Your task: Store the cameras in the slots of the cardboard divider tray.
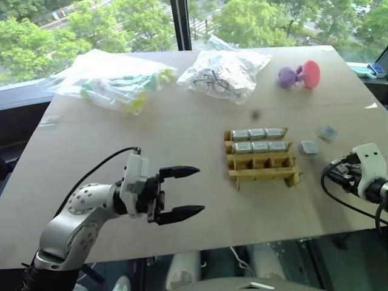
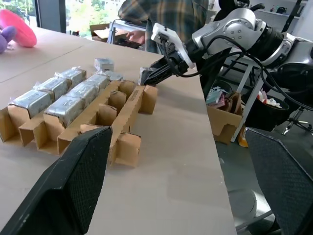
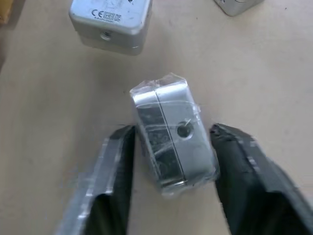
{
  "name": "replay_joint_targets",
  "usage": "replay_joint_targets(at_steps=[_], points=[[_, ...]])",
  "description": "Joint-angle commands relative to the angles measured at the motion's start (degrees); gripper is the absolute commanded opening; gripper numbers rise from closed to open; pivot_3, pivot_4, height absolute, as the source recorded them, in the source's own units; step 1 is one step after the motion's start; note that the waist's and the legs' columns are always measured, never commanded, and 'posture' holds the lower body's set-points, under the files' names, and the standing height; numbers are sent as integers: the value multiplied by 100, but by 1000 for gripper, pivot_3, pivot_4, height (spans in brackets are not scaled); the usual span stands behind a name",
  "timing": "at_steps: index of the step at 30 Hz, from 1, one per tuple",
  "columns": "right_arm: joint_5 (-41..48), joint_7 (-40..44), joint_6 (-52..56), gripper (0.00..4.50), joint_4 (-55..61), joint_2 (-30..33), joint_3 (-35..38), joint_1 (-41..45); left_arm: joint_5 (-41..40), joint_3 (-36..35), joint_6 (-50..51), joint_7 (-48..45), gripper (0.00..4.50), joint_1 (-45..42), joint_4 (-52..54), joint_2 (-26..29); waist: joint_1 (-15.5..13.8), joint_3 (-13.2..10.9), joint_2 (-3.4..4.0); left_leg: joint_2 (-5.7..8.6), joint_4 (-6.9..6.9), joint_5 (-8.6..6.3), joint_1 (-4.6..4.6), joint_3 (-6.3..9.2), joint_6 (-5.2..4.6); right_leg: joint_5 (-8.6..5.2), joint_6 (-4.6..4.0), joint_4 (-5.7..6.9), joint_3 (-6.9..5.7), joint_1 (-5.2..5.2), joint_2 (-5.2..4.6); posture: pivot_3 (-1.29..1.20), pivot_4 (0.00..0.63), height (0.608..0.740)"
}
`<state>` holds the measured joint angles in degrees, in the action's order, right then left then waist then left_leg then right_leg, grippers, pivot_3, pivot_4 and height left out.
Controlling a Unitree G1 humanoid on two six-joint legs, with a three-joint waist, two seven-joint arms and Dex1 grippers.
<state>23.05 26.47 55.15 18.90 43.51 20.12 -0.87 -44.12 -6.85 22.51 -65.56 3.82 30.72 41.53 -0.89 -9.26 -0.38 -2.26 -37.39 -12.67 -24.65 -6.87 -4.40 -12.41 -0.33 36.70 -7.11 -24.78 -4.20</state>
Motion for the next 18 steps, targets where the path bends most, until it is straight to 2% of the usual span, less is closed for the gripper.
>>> replay_joint_targets(at_steps=[1, 5, 7, 8, 10, 14, 18], points=[[-214, 286, -525, 857, 240, 347, 7, -121, -108, -244, -38, 79, 4500, 120, 305, 85, 2, -1, 2, 0, 0, 0, 0, 0, 0, 0, 0, 0, 1, 0, 0, 0, 150, 740], [-221, 1224, -1581, 885, 1306, 847, -302, -186, -37, -322, -114, 233, 4500, 294, 249, -29, 3, -7, 23, -4, -3, 0, 2, 2, 0, 0, 0, 2, -1, 0, 2, 0, 150, 740], [-130, 1642, -1971, 885, 1631, 965, -682, 82, -13, -300, -123, 328, 4500, 298, 201, -104, 32, -8, 20, -10, -3, 0, 7, -3, 0, 0, 1, 5, 7, -1, 7, 0, 150, 740], [-185, 1905, -2203, 885, 1722, 1001, -1118, 405, 31, -291, -155, 381, 4500, 300, 165, -147, 30, -10, 12, -17, -3, 0, 9, -2, 1, 0, 1, 5, 5, 0, 13, 0, 150, 740], [-403, 2250, -2625, 885, 1691, 1024, -1746, 887, 83, -276, -181, 432, 4500, 264, 96, -186, 35, -11, 11, -25, -5, -5, 15, 0, 11, -1, -1, 5, 1, 2, 17, 0, 150, 740], [-922, 2690, -3210, 885, 941, 597, -2957, 2141, 191, -289, -236, 380, 4500, 214, 47, -120, 1, -14, 5, -20, -13, -13, 4, 8, 26, -2, -3, 5, -6, -2, 11, 0, 150, 740], [-1152, 2936, -3355, 885, 404, 304, -3454, 2734, 142, -355, -198, 468, 4500, 263, 133, -120, -7, -12, 0, -1, -17, 6, -7, 7, 11, -1, -3, 4, 0, 0, -3, 0, 150, 740]])
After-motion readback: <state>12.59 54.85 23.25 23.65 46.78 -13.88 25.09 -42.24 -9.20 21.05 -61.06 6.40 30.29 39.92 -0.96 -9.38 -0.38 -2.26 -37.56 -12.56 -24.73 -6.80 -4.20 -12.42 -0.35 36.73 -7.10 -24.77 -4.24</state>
